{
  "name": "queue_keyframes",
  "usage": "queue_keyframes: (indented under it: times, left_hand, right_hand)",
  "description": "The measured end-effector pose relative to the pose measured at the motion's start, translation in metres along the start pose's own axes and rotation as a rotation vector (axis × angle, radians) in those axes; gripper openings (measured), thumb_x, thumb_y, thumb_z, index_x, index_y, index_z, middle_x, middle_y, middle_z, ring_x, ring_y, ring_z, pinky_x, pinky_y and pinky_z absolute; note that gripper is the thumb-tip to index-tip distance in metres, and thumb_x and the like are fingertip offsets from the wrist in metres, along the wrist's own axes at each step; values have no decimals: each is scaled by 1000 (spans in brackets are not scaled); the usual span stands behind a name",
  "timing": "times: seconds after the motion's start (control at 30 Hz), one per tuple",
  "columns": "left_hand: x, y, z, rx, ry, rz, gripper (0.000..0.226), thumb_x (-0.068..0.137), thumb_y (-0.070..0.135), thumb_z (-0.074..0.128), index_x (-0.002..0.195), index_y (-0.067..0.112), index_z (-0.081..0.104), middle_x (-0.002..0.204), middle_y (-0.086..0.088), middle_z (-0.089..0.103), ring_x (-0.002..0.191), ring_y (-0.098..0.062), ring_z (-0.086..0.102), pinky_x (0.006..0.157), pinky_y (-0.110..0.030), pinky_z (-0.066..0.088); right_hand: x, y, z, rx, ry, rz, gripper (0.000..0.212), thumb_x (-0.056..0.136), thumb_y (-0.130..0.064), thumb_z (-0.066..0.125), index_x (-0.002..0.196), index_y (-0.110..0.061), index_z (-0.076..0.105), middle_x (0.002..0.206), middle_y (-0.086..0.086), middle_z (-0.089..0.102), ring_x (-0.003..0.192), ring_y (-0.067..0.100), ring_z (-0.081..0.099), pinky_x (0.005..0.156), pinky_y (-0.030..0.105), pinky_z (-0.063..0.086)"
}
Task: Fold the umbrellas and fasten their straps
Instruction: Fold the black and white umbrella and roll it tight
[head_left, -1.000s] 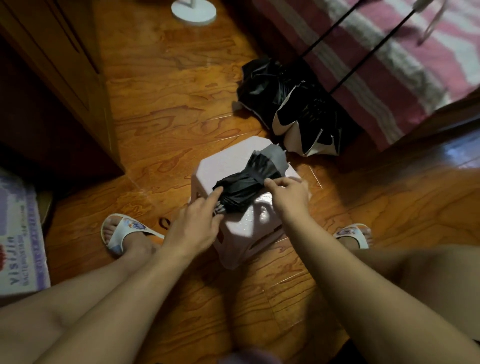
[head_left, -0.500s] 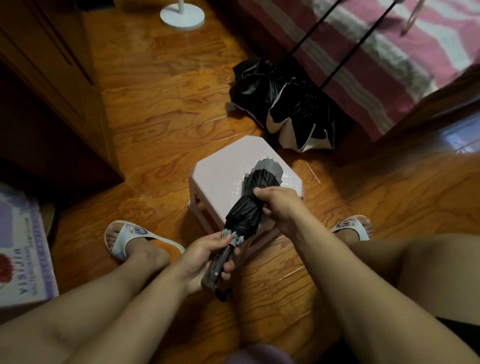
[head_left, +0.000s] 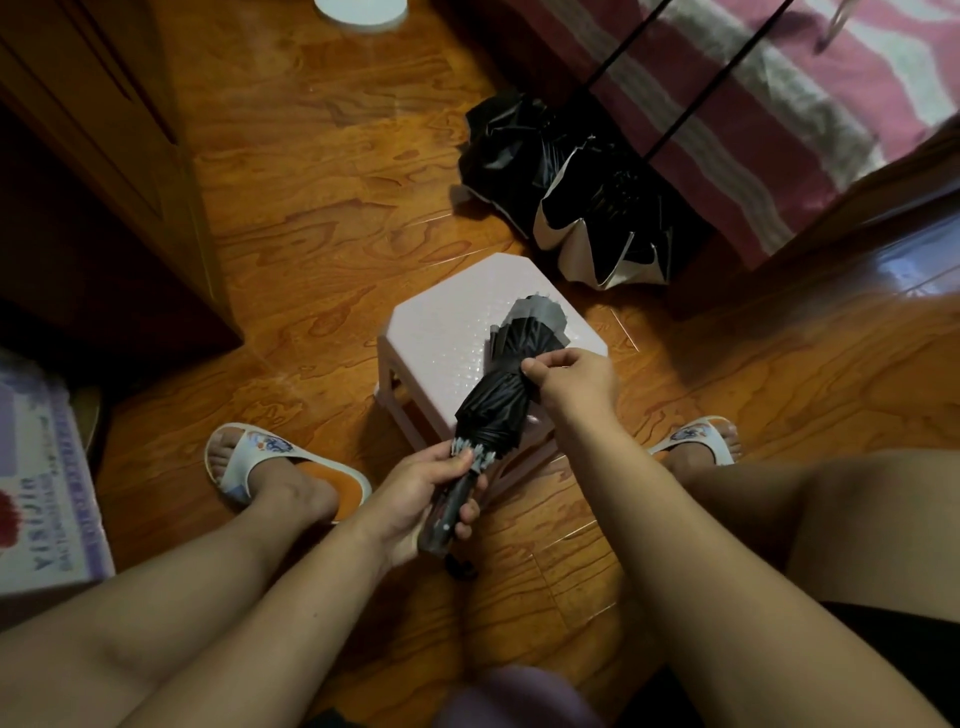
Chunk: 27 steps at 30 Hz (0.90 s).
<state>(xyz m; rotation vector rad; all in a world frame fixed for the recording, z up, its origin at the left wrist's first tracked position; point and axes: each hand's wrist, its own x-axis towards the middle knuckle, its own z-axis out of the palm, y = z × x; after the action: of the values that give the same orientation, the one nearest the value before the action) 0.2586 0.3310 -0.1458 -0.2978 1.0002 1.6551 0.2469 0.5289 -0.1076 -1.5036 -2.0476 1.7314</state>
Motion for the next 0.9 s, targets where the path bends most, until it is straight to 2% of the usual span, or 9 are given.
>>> queue_keyframes:
  times: [0.07,0.23,0.43,0.5,0.63,0.7,0.77,0.83,0.9]
  left_hand:
    - [-1,2,-2,-18,-13,-15,27,96,20,60,121,12,57,89,-13,60,56,-21,53,44,-27,47]
    - [-1,4,-5,-32,-34,-39,28,97,21,58,122,12,55,89,-13,60,57,-21,54,45,-27,48]
    - [2,4,-10,-36,-44,-42,30,97,22,59,125,11,56,91,-13,60,58,-21,55,45,-27,48]
    - [2,4,-11,-38,-36,-52,30,97,22,59,124,10,56,90,-13,60,58,-21,55,45,-27,47]
    - [-3,13,1,80,52,-14,29,98,18,60,124,9,58,91,-14,67,64,-24,62,49,-30,52]
    - [-6,23,7,364,185,44,24,101,16,60,124,13,59,101,-14,71,76,-22,68,61,-31,58]
    - [-5,37,0,795,382,107,17,100,28,64,115,24,58,108,-6,69,90,-20,66,77,-36,54]
    - [-5,54,-12,1005,498,152,8,100,36,62,103,30,58,103,-4,68,88,-26,63,75,-37,44]
    - [-8,69,-21,1086,543,173,7,104,37,56,103,31,59,103,-5,67,91,-29,63,73,-38,44]
  right_hand:
    - [3,-5,-3,154,-105,102,12,87,-7,78,80,-9,69,90,13,75,79,24,74,68,35,63]
    - [5,-12,-1,108,-196,91,18,88,-6,77,78,-10,63,75,7,66,44,7,61,44,20,49]
    - [8,-11,-14,84,-367,273,27,90,-22,77,100,-3,61,101,18,76,95,32,75,90,49,60]
    - [9,-11,-15,18,-365,258,33,88,-28,80,99,-5,60,98,18,77,94,34,76,93,57,58]
    - [9,-25,-20,-274,-405,212,46,88,-42,77,106,-1,64,95,15,76,84,29,76,84,49,62]
    - [16,-41,-33,-578,-369,15,43,92,-42,72,107,-3,63,101,16,73,86,26,72,80,43,62]
    - [31,-62,-50,-877,-285,-374,41,93,-35,72,122,-10,57,120,15,65,97,26,63,79,39,54]
    - [40,-80,-59,-1102,-374,-734,68,88,-29,77,147,-22,43,145,12,45,123,30,50,94,37,47]
    - [43,-83,-55,-1344,-538,-968,91,83,-34,80,157,-32,26,162,7,22,147,35,24,115,48,35]
